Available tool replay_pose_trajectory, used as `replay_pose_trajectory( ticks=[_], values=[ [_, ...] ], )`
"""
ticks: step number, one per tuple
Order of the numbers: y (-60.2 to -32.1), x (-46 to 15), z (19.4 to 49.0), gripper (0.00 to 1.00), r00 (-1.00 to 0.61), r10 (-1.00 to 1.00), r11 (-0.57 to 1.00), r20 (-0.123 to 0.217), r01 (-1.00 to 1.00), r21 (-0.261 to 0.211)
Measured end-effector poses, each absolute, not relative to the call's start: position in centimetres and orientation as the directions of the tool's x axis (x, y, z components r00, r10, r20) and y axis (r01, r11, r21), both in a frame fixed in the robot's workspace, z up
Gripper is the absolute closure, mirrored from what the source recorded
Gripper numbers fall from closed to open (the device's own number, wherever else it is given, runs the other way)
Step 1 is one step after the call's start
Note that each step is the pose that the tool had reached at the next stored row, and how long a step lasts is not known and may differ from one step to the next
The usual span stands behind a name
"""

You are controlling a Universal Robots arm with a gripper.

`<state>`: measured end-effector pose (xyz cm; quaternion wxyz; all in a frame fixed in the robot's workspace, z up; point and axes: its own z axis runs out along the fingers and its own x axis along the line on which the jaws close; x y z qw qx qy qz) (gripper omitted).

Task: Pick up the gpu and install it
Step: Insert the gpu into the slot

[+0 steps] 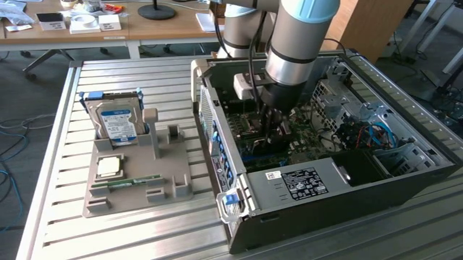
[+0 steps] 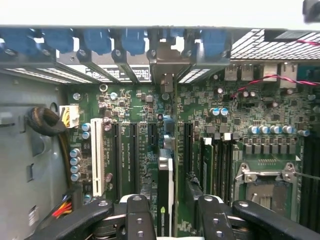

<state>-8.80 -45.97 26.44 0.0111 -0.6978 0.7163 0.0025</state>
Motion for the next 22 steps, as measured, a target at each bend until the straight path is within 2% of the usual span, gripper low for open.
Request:
replay_pose_trajectory(
  ticks=[22],
  values=[
    [-45.9, -8.8, 27.8, 0.6, -0.026, -0.999, 0.026, -0.019, -1.0, -0.012]
  ],
)
